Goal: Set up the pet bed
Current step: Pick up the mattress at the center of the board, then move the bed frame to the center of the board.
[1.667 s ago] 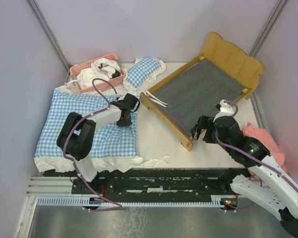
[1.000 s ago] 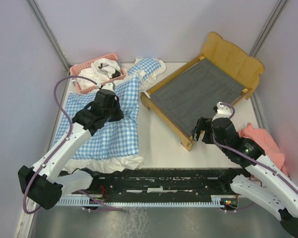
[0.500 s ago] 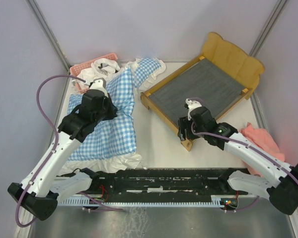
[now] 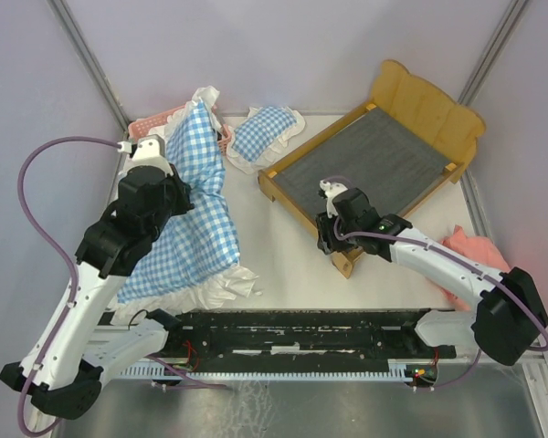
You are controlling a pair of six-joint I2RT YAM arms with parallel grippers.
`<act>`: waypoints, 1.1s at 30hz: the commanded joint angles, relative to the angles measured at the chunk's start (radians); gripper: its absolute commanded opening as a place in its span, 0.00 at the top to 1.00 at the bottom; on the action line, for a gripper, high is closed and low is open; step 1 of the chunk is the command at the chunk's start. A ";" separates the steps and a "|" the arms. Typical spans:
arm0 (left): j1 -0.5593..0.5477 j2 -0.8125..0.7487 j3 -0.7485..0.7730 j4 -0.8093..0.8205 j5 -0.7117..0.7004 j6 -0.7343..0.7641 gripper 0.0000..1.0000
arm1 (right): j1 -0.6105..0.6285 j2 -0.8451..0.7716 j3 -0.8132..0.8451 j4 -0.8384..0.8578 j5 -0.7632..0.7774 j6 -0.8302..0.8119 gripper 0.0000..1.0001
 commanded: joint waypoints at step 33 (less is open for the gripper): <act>-0.003 -0.083 0.153 0.005 -0.078 0.044 0.97 | 0.184 0.300 0.253 0.444 -0.046 0.158 0.80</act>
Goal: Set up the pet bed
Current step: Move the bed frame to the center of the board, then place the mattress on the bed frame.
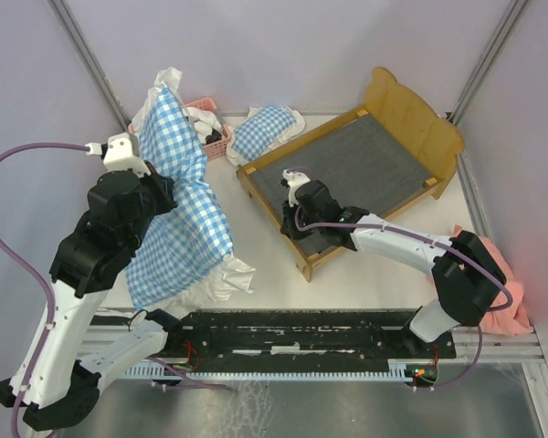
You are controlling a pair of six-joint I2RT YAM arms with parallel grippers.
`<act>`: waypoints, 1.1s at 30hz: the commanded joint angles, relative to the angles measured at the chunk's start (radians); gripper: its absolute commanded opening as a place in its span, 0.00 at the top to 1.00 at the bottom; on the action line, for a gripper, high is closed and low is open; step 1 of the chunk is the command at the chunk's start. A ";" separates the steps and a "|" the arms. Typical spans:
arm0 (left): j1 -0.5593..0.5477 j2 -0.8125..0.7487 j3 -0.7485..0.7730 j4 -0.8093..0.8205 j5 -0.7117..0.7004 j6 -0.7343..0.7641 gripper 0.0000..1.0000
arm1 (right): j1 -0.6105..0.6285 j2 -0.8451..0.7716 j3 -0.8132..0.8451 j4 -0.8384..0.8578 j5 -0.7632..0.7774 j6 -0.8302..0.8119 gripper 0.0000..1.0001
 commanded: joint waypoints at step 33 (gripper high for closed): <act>-0.003 0.164 -0.126 0.309 0.159 -0.037 0.97 | 0.172 -0.517 0.136 -0.075 -0.031 0.360 0.01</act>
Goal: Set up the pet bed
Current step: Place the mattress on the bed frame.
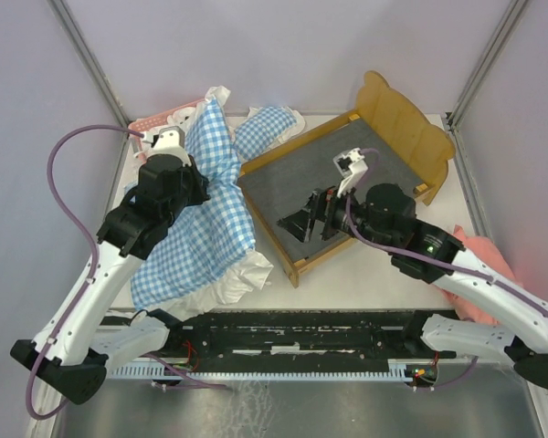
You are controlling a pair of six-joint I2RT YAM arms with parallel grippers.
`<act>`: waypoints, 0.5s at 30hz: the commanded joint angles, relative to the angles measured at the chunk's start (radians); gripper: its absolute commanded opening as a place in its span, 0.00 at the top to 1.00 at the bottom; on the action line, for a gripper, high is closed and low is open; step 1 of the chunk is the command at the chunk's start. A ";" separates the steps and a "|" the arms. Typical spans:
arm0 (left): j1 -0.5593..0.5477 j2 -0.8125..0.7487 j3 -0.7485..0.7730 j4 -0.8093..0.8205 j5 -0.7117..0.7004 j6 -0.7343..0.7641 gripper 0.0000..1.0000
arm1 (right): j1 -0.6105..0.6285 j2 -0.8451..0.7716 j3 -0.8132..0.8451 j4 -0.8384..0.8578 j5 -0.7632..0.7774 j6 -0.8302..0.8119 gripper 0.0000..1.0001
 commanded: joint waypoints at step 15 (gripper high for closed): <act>-0.003 0.096 -0.040 0.189 -0.003 -0.031 0.97 | 0.198 0.202 0.055 0.068 0.076 0.040 0.03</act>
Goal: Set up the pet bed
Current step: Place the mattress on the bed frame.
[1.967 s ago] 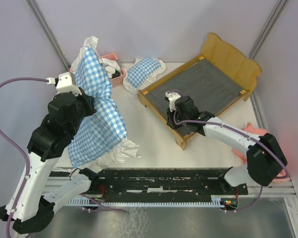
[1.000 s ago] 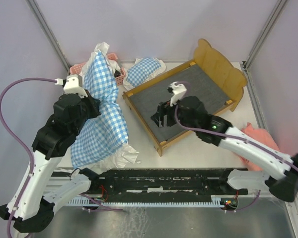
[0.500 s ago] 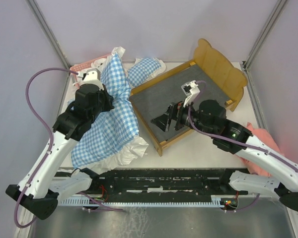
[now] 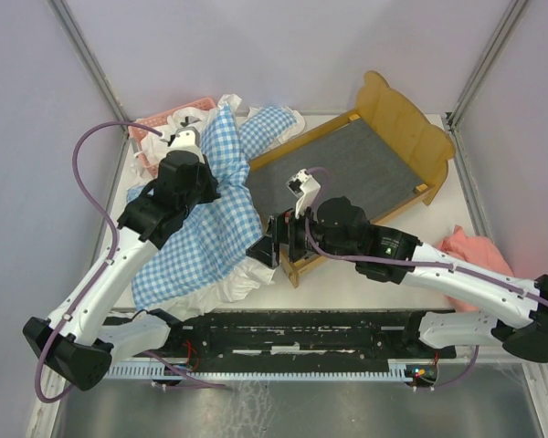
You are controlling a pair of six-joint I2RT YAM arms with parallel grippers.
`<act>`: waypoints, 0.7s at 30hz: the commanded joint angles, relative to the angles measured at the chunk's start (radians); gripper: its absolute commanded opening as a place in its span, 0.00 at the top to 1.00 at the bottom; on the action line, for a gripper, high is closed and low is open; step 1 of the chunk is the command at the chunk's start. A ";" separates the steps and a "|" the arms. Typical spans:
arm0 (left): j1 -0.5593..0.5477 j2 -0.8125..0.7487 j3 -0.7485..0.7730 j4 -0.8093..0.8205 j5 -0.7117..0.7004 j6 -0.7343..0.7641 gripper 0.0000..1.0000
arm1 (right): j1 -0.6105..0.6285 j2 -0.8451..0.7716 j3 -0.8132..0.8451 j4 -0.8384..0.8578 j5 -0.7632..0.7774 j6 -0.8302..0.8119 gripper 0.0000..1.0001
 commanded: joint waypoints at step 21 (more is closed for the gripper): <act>-0.002 -0.011 0.078 0.072 0.043 -0.035 0.56 | 0.004 -0.006 0.049 -0.204 0.429 -0.218 0.98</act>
